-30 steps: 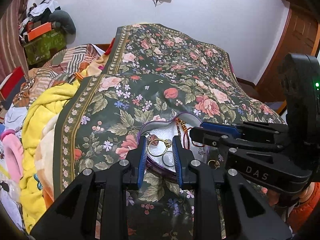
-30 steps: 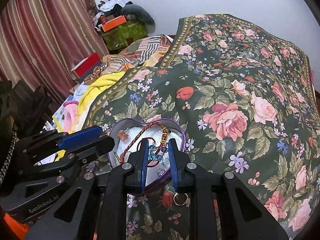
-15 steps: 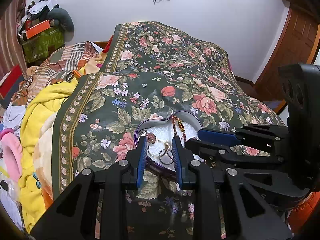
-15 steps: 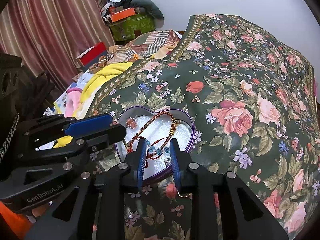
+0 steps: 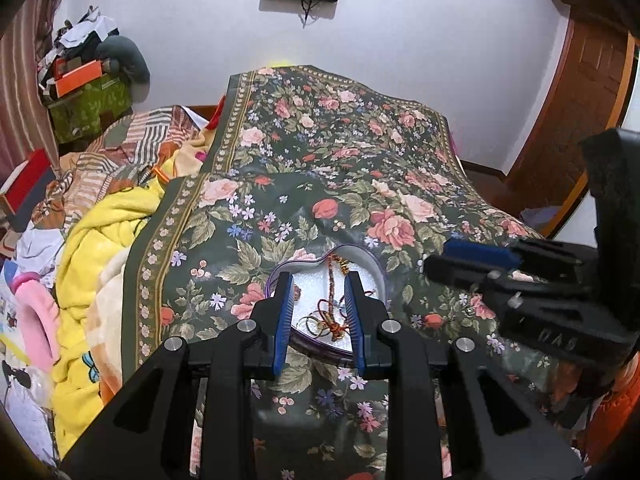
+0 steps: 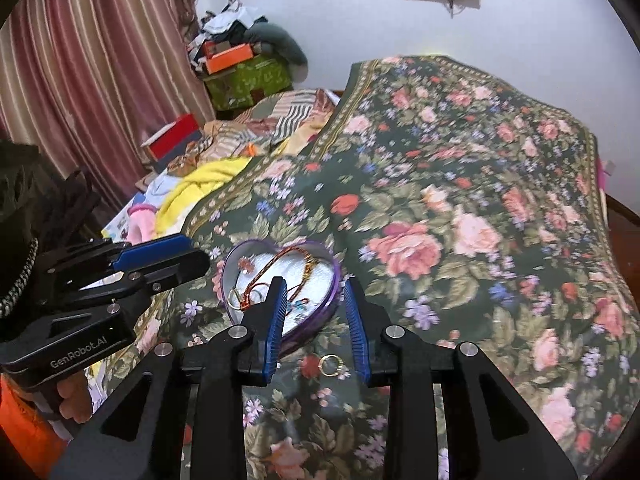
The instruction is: Organize jewelry
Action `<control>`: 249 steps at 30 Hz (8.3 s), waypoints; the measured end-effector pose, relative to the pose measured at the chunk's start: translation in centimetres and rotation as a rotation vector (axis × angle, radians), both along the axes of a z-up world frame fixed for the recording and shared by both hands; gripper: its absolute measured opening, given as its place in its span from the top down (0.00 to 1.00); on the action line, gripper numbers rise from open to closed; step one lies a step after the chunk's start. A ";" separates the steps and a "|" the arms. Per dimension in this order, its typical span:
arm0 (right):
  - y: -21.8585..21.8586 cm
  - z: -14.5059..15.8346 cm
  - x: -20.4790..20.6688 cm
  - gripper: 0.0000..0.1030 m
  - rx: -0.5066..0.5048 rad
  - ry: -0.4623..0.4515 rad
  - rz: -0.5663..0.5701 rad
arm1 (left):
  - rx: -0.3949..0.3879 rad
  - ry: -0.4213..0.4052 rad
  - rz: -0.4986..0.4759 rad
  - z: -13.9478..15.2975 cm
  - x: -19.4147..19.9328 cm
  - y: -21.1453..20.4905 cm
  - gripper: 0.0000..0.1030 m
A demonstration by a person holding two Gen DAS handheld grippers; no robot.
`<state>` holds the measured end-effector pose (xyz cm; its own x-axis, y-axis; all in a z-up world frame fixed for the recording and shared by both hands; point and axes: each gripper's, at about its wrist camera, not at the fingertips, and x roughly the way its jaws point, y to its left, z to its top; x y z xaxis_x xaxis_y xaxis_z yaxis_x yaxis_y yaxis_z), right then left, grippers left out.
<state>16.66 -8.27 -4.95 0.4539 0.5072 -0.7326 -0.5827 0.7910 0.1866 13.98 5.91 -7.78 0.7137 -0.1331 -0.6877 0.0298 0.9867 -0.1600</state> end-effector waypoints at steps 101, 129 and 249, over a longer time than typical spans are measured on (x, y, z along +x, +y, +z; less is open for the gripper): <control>-9.2 -5.1 -0.9 0.91 -0.070 0.092 -0.198 | 0.022 0.134 -0.119 -6.0 1.4 -8.7 0.80; -3.6 3.1 -1.6 0.91 0.077 -0.093 -0.094 | 0.036 -0.072 0.022 2.2 -1.3 -2.0 0.80; -4.8 14.6 -15.8 0.14 0.235 -0.551 -0.225 | 0.143 -0.525 0.181 14.6 -17.9 -3.2 0.06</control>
